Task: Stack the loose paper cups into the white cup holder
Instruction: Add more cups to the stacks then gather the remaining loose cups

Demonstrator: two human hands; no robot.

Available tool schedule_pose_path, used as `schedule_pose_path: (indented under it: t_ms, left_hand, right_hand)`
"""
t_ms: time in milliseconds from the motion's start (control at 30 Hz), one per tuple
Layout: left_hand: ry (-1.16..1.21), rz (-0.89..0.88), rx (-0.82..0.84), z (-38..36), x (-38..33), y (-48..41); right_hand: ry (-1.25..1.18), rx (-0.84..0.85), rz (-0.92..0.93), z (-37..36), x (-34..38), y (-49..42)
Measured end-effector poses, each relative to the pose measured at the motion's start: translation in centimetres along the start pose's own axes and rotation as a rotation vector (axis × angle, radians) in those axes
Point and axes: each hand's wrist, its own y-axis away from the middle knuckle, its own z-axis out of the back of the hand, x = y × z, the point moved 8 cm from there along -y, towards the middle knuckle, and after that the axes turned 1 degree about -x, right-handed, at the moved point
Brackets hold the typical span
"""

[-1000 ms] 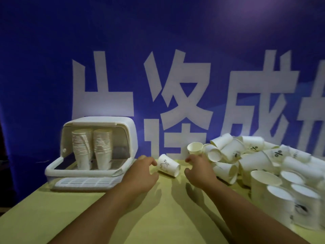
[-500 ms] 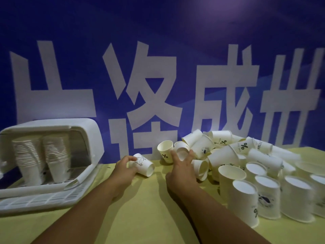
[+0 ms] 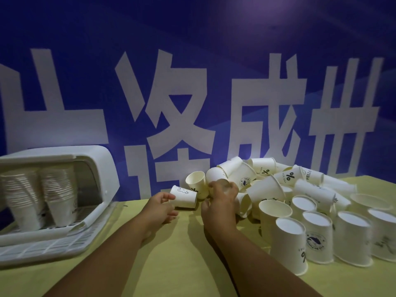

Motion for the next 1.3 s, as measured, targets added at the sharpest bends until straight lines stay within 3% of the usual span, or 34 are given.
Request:
schedule_pose_path:
  t_ms: [200,433,567,700,933,1067,1300]
  left_hand:
    - [0.081,-0.017,0.004,-1.4,-0.1,-0.2]
    - [-0.008,-0.135,-0.238,3.0,-1.6,3.0]
    - [-0.08,-0.259,-0.293,7.3,-3.5,6.6]
    - [-0.147,-0.376,-0.392,12.9,-4.9,10.3]
    - [-0.243,-0.49,-0.691,21.6,-4.3,15.5]
    - [-0.371,-0.483,-0.699,23.1,-3.4,14.6]
    - [-0.628,-0.453,-0.647,23.7,-2.7,13.5]
  right_hand:
    - [-0.169,-0.097,-0.018,0.7,-0.1,-0.3]
    - [-0.291,-0.148,0.026,1.4,0.7,0.1]
    - [-0.397,-0.128,0.039,1.6,1.6,0.6]
    - [-0.547,0.001,-0.037,0.7,2.2,1.3]
    - [-0.53,0.307,-0.026,-3.7,6.0,3.3]
    - [-0.531,0.398,0.039,-6.2,10.0,4.4]
    - [-0.792,0.575,0.016,-11.0,17.6,6.6]
